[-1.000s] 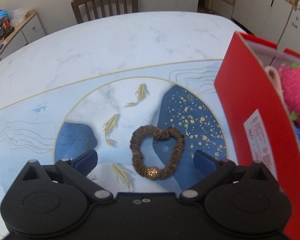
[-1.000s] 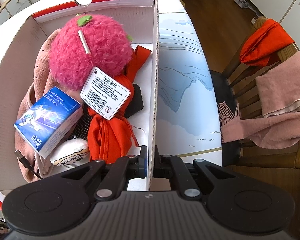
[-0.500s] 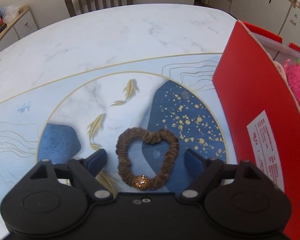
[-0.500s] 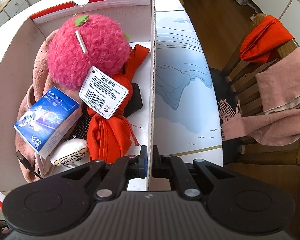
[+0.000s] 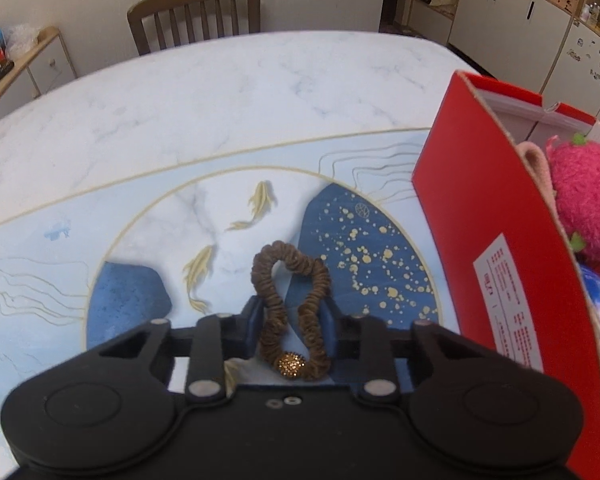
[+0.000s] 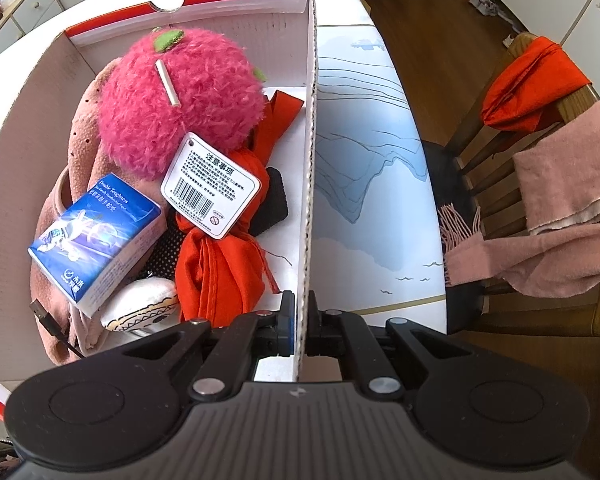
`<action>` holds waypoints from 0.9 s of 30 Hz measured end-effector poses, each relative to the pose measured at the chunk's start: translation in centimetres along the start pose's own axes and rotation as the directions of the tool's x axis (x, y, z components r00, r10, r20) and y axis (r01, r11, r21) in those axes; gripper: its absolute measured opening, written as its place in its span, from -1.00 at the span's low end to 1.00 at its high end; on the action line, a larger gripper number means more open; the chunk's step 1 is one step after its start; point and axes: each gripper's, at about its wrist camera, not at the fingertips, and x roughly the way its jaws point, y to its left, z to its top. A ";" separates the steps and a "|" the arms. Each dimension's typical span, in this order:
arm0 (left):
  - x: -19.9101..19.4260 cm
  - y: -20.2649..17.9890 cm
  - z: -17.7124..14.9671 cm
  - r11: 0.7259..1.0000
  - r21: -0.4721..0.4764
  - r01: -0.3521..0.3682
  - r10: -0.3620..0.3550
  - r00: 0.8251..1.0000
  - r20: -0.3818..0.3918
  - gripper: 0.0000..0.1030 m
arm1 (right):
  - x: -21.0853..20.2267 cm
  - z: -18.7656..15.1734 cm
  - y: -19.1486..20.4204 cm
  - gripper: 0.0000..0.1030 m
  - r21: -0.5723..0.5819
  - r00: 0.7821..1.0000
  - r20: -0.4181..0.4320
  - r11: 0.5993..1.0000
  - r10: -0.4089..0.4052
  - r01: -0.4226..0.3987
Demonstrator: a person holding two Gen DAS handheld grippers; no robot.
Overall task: Organize objects
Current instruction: 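Return the left gripper to the table and grasp the brown beaded hair tie, then carry the brown hair tie into the box and release it on the scarf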
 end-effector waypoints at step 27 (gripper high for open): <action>-1.2 2.6 1.0 0.996 -0.018 -0.088 0.087 0.996 -0.018 0.43 | -0.3 0.1 0.1 -0.94 0.018 1.000 0.003 1.000 -0.021 0.021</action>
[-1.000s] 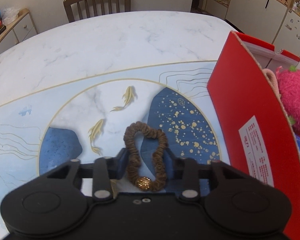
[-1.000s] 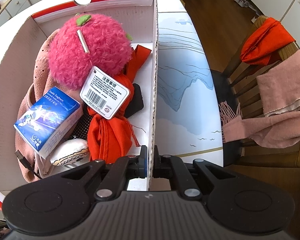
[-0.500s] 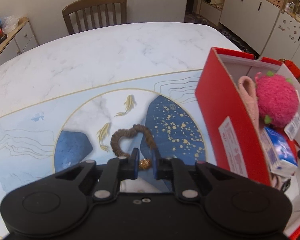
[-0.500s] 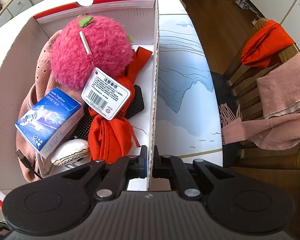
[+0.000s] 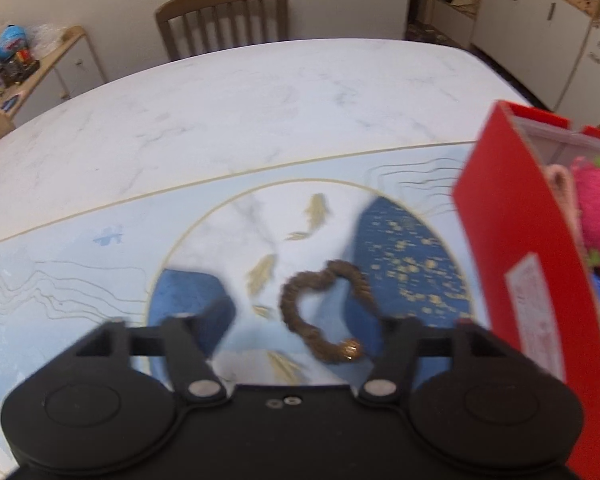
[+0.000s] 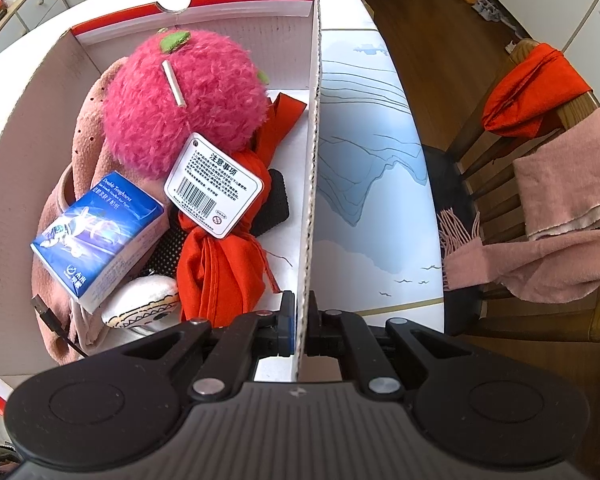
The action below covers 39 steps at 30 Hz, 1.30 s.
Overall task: Organize objects
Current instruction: 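Carry the brown hair tie into the box and release it on the scarf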
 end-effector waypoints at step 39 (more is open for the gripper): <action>-9.6 -1.9 0.3 0.975 0.092 0.203 -0.211 0.974 0.085 -0.90 | 0.0 -0.7 -0.1 -0.94 0.047 1.000 -0.002 0.999 -0.011 0.011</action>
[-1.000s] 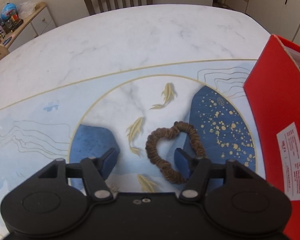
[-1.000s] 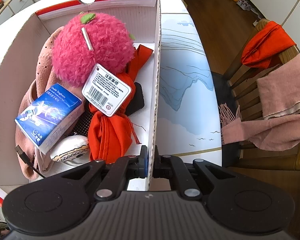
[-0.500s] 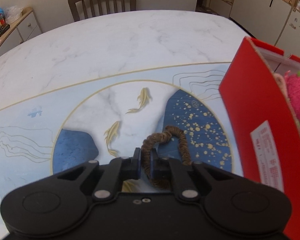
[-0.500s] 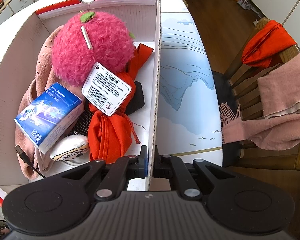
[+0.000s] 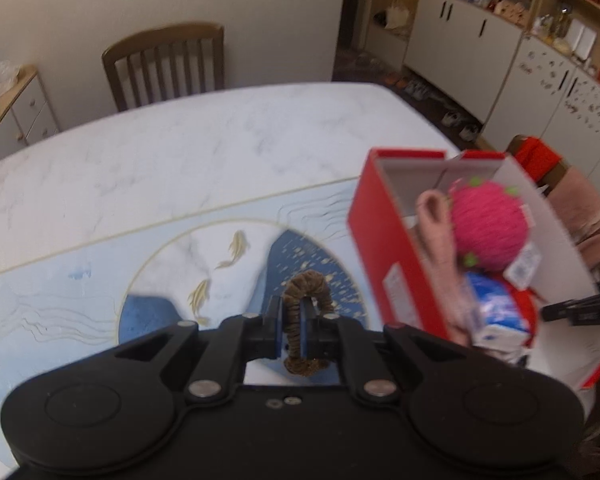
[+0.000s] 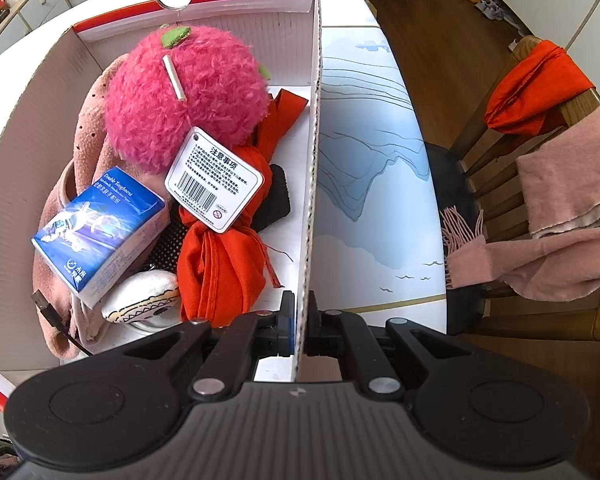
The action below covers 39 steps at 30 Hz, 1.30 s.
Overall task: Organize objects
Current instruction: 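Carry the brown hair tie into the box and release it on the scarf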
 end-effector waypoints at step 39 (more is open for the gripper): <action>6.3 -19.8 1.6 0.885 0.327 0.331 -0.273 0.939 -0.212 -0.89 | 0.1 0.3 -0.1 -0.94 0.017 1.000 0.017 1.000 -0.004 0.003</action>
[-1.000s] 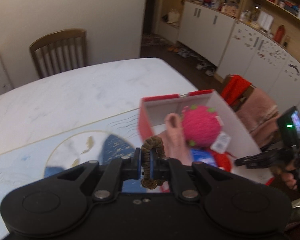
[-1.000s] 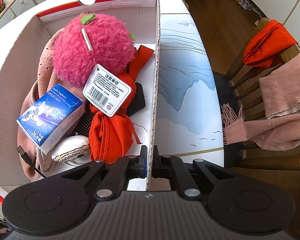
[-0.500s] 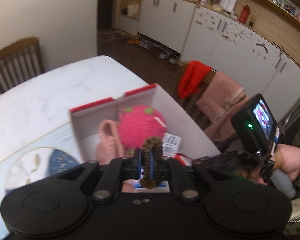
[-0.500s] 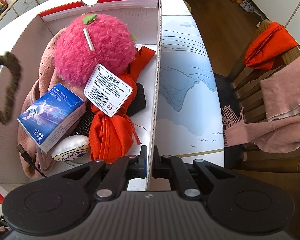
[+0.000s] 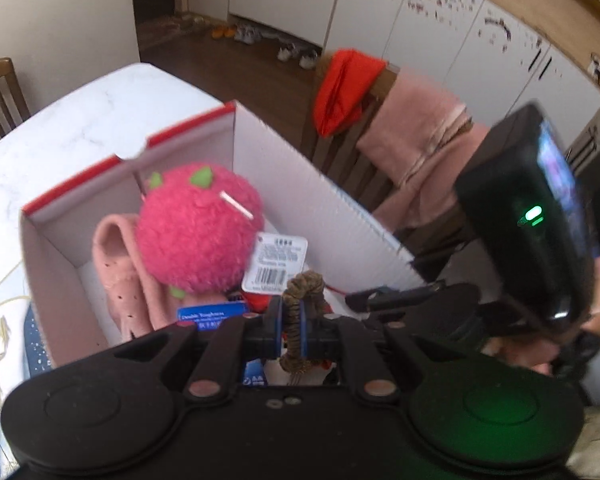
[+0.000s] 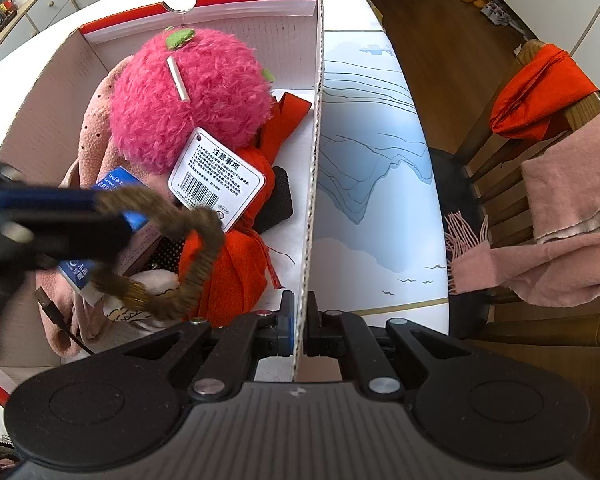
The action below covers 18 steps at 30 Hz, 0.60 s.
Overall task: Organize objects
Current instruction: 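Carry the brown hair tie into the box and release it on the scarf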
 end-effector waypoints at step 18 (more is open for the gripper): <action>3.1 1.5 -2.0 0.999 -0.027 -0.042 0.040 0.996 -0.074 -0.69 | -0.1 -0.2 0.0 -0.94 0.003 1.000 0.006 1.000 -0.007 0.007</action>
